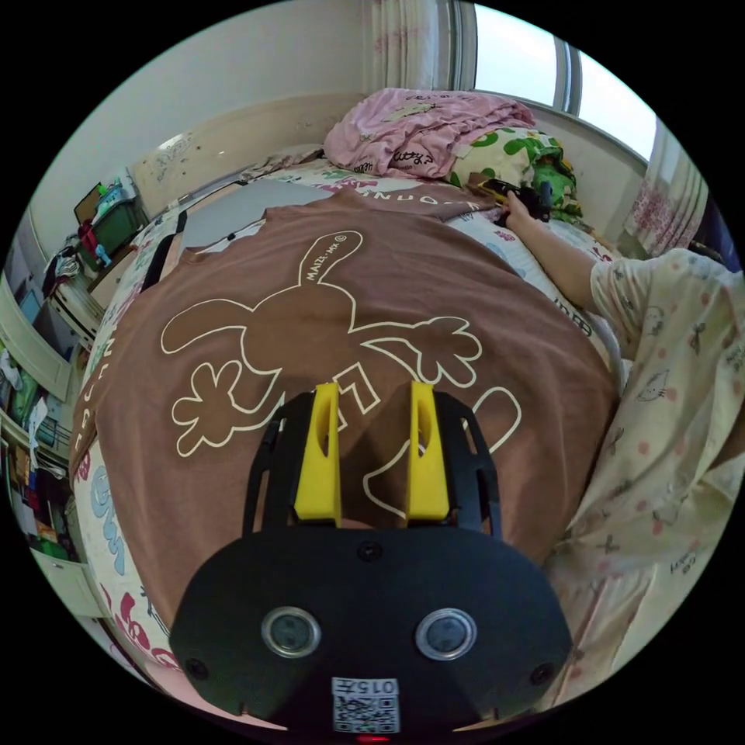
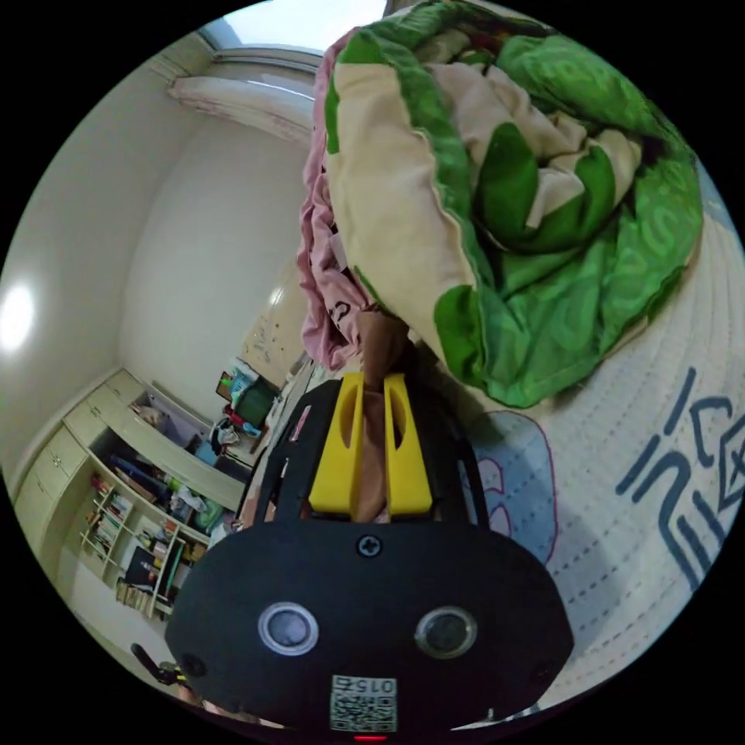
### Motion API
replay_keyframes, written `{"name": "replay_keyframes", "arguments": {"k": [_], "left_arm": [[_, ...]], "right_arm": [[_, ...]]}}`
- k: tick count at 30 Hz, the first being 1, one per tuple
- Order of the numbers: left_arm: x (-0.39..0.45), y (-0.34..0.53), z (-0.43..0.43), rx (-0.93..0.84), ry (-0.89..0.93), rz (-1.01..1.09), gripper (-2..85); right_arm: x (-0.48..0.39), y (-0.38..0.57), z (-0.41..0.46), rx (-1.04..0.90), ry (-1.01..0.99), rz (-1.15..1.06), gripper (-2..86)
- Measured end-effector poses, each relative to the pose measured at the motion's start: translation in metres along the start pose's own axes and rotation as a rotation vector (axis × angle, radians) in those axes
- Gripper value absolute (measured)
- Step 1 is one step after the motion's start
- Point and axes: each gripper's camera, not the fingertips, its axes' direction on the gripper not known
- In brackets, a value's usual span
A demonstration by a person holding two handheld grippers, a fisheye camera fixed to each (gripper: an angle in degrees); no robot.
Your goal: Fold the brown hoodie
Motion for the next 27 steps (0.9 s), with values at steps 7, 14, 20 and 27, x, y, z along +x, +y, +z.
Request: {"name": "replay_keyframes", "arguments": {"k": [7,14,20,27], "left_arm": [[-0.008,0.039,0.032,0.0,0.019,-0.009,13.1],[-0.096,0.157,0.006,0.318,0.252,-0.289,11.8],[-0.183,0.363,0.012,0.629,0.651,-0.655,15.0],[-0.162,0.434,0.084,0.512,0.795,-0.664,20.4]], "right_arm": [[-0.1,0.086,-0.056,-0.071,-0.127,-0.312,4.8],[-0.277,0.291,-0.129,-0.52,-0.633,-0.782,5.2],[-0.265,0.555,-0.129,-1.121,-0.704,-0.969,5.4],[-0.198,0.63,-0.142,-1.205,-0.575,-1.016,5.6]]}}
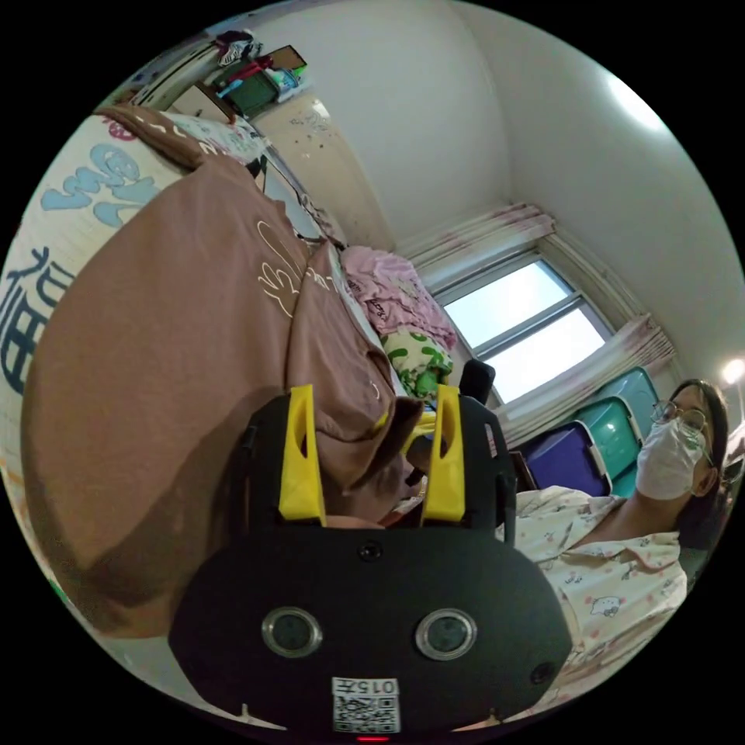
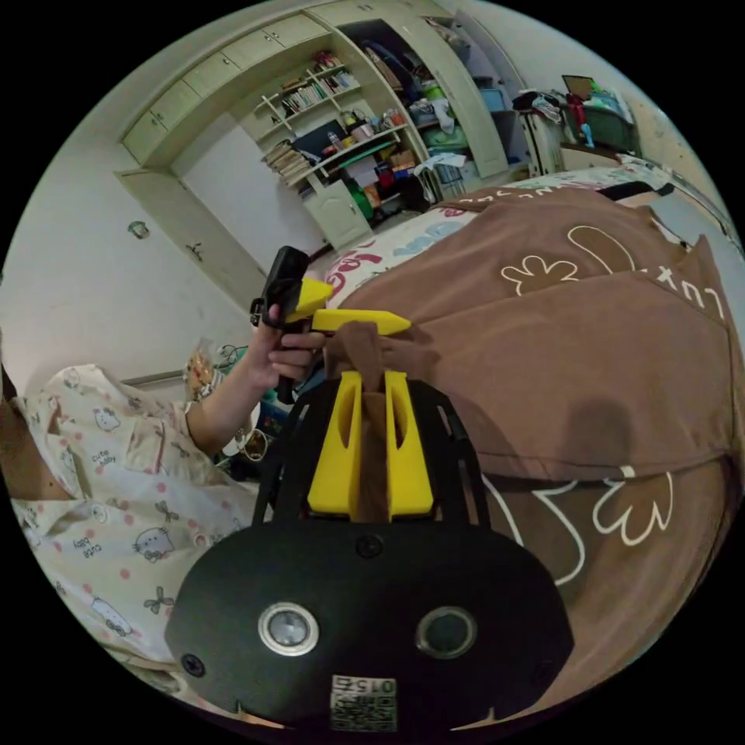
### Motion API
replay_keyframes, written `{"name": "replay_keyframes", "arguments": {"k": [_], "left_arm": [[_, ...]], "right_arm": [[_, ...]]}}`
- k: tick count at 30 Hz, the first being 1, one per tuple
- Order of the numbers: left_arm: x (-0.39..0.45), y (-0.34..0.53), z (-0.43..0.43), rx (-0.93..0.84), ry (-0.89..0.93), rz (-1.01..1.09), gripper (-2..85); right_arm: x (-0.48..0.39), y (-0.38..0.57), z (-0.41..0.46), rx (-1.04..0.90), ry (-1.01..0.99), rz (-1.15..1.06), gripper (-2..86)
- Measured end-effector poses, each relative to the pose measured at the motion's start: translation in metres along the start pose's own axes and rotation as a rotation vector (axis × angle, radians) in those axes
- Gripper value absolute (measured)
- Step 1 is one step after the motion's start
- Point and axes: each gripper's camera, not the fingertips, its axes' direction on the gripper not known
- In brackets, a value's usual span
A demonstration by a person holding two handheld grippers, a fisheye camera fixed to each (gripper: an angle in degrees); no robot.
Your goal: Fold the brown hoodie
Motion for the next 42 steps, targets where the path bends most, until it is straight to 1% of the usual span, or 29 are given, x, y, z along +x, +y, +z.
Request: {"name": "replay_keyframes", "arguments": {"k": [4,6,9,12,15,17,18,20,22,23,28,30,31,33,34,36,38,40,42], "left_arm": [[-0.002,0.018,0.01,-0.06,-0.089,0.027,18.1],[0.007,0.033,0.013,-0.071,-0.17,0.065,16.9],[0.011,0.049,0.01,-0.082,-0.243,0.074,15.7],[0.015,0.064,-0.003,-0.076,-0.316,0.07,15.5],[0.021,0.069,-0.013,-0.077,-0.364,0.068,15.2],[0.031,0.063,-0.014,-0.071,-0.389,0.084,15.1],[0.039,0.055,-0.012,-0.064,-0.407,0.099,14.9],[0.053,0.037,-0.002,-0.057,-0.429,0.133,14.9],[0.067,0.012,0.017,-0.071,-0.446,0.17,14.9],[0.077,-0.009,0.036,-0.093,-0.46,0.2,14.8],[0.105,-0.111,0.148,-0.214,-0.529,0.324,14.2],[0.11,-0.17,0.21,-0.23,-0.529,0.347,13.9],[0.11,-0.185,0.225,-0.234,-0.528,0.347,13.8],[0.109,-0.243,0.292,-0.247,-0.544,0.347,13.8],[0.108,-0.257,0.309,-0.251,-0.553,0.347,13.8],[0.1,-0.305,0.379,-0.276,-0.596,0.351,13.8],[0.084,-0.336,0.43,-0.31,-0.618,0.318,13.8],[0.063,-0.364,0.478,-0.342,-0.642,0.267,13.8],[0.045,-0.39,0.538,-0.397,-0.714,0.247,12.9]], "right_arm": [[0.006,0.033,0.007,0.0,0.048,0.001,6.0],[0.012,0.047,0.016,-0.019,0.039,-0.007,6.6],[0.025,0.066,0.026,-0.014,0.003,-0.025,8.0],[0.051,0.082,0.015,0.058,-0.048,0.001,8.4],[0.091,0.103,-0.017,0.21,0.015,0.072,8.4],[0.119,0.12,-0.043,0.291,0.152,0.111,8.3],[0.125,0.122,-0.047,0.298,0.205,0.122,8.4],[0.148,0.128,-0.052,0.306,0.445,0.137,8.9],[0.169,0.124,-0.045,0.269,0.584,0.122,9.9],[0.185,0.118,-0.035,0.218,0.627,0.099,10.4],[0.247,0.081,0.018,0.001,0.712,-0.063,11.3],[0.272,0.063,0.036,-0.062,0.714,-0.116,11.5],[0.289,0.051,0.047,-0.1,0.706,-0.144,11.6],[0.316,0.033,0.064,-0.166,0.691,-0.176,11.6],[0.333,0.025,0.077,-0.22,0.68,-0.188,11.3],[0.349,0.02,0.079,-0.191,0.638,-0.21,10.4],[0.37,0.024,0.067,-0.074,0.621,-0.177,7.1],[0.384,0.025,0.059,-0.037,0.588,-0.163,4.8],[0.397,0.023,0.049,-0.018,0.605,-0.12,2.0]]}}
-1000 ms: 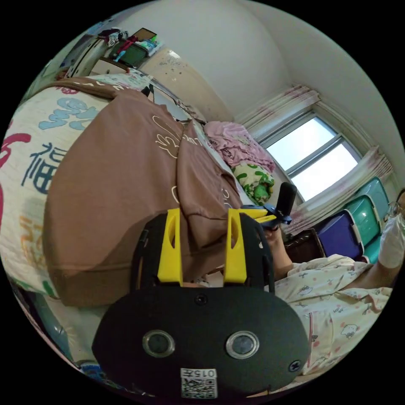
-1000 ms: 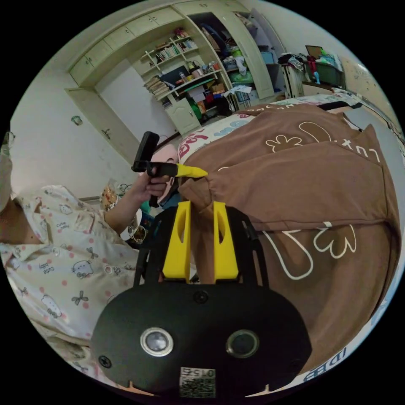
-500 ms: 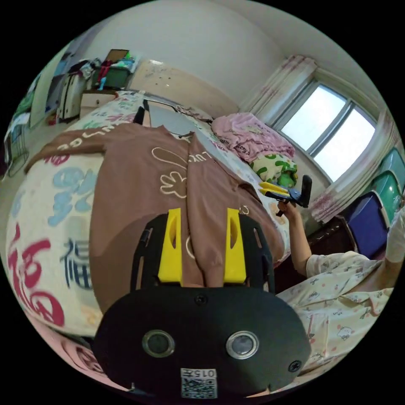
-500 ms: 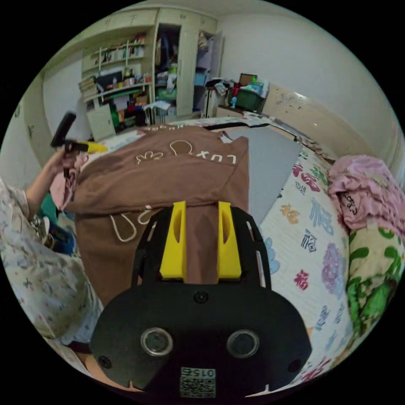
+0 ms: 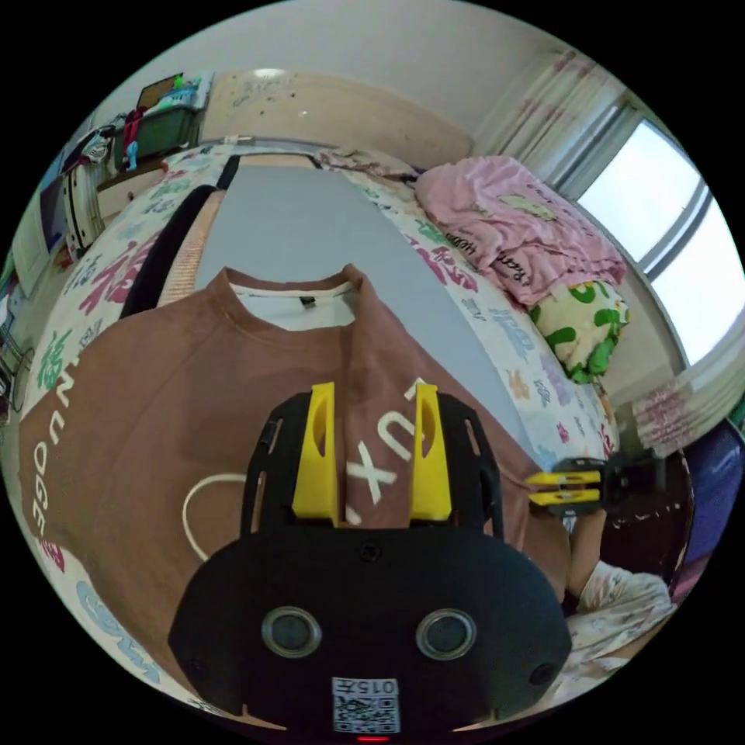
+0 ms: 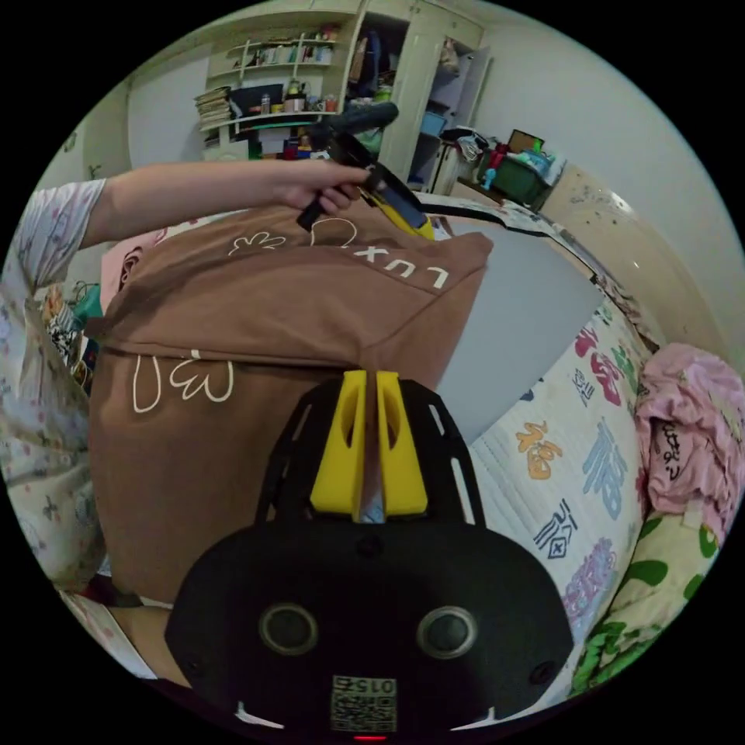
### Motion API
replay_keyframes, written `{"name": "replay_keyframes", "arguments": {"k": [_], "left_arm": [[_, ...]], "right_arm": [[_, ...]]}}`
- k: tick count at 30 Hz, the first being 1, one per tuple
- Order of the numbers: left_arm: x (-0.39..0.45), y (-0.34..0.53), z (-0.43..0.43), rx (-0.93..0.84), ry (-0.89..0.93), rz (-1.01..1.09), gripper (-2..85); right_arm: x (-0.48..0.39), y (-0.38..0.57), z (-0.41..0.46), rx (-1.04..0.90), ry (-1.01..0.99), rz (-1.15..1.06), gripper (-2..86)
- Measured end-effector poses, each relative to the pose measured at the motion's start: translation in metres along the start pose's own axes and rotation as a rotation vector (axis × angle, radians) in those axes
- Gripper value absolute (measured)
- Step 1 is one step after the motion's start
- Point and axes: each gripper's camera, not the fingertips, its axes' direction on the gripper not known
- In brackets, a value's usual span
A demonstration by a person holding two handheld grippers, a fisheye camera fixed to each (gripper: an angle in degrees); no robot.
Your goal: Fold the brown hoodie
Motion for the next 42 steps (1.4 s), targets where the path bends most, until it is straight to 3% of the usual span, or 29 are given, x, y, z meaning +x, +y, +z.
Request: {"name": "replay_keyframes", "arguments": {"k": [6,8,16,19,25,30,35,42], "left_arm": [[0.091,-0.076,0.053,-0.029,-0.134,0.194,6.5],[0.117,-0.094,0.064,-0.024,-0.167,0.229,5.6],[0.139,-0.111,0.08,-0.09,-0.298,0.235,7.7],[0.117,-0.057,0.021,-0.021,-0.239,0.227,8.2],[0.068,0.192,-0.092,0.014,-0.052,0.246,8.5],[0.027,0.417,-0.098,-0.01,0.204,0.159,10.7],[-0.002,0.483,-0.066,0.054,0.29,0.102,11.2],[-0.033,0.536,-0.038,0.062,0.311,0.073,3.3]], "right_arm": [[0.068,0.014,-0.011,-0.002,0.141,0.256,-0.5],[0.096,0.02,-0.008,-0.007,0.107,0.334,-0.5],[0.132,0.012,0.0,-0.06,0.098,0.35,4.1],[0.156,0.025,-0.02,0.036,0.049,0.4,5.7],[0.192,0.065,-0.097,0.236,0.072,0.564,3.5],[0.118,0.06,-0.169,0.425,-0.061,0.331,4.1],[-0.027,0.015,-0.126,0.26,-0.347,-0.003,7.6],[-0.087,-0.005,-0.054,-0.098,-0.284,-0.12,10.7]]}}
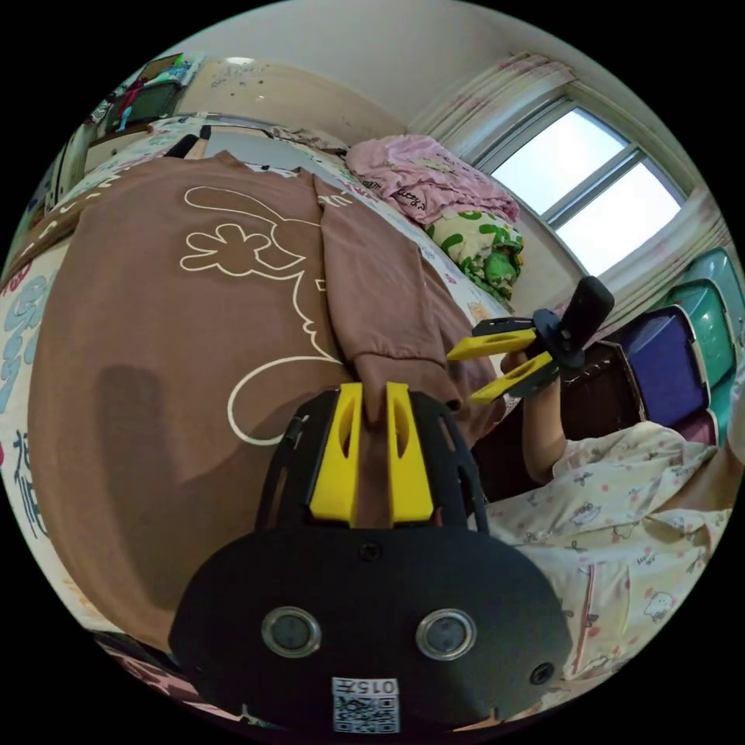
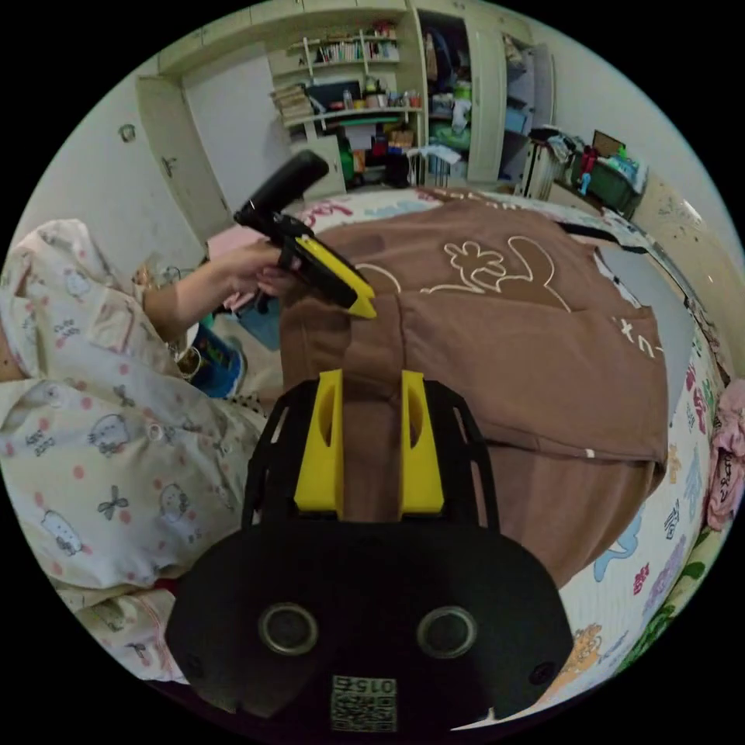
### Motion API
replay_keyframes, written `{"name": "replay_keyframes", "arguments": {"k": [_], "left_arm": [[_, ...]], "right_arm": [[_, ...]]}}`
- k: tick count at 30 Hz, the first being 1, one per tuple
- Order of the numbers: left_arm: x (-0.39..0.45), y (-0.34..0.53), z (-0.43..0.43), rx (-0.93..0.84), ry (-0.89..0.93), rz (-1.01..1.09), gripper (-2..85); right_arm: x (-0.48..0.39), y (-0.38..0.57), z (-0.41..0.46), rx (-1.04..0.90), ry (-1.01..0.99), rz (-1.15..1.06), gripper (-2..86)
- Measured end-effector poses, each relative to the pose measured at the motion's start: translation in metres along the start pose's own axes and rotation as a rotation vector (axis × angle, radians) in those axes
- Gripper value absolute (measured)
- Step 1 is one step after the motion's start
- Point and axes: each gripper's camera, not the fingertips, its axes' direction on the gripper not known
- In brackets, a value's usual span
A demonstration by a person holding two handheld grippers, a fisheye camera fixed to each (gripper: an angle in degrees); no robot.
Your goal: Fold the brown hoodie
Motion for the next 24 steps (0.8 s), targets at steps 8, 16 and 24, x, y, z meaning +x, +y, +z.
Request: {"name": "replay_keyframes", "arguments": {"k": [8,16,24], "left_arm": [[-0.017,0.089,-0.025,0.066,-0.027,0.021,0.5],[-0.079,0.165,-0.108,0.25,-0.065,-0.063,6.3],[-0.294,0.192,-0.294,0.642,-0.28,-0.558,9.0]], "right_arm": [[0.01,0.021,-0.013,-0.049,0.053,0.074,-0.1],[0.038,0.015,-0.031,0.136,0.062,0.163,-0.5],[0.062,-0.018,0.027,-0.013,0.069,0.147,-0.5]]}}
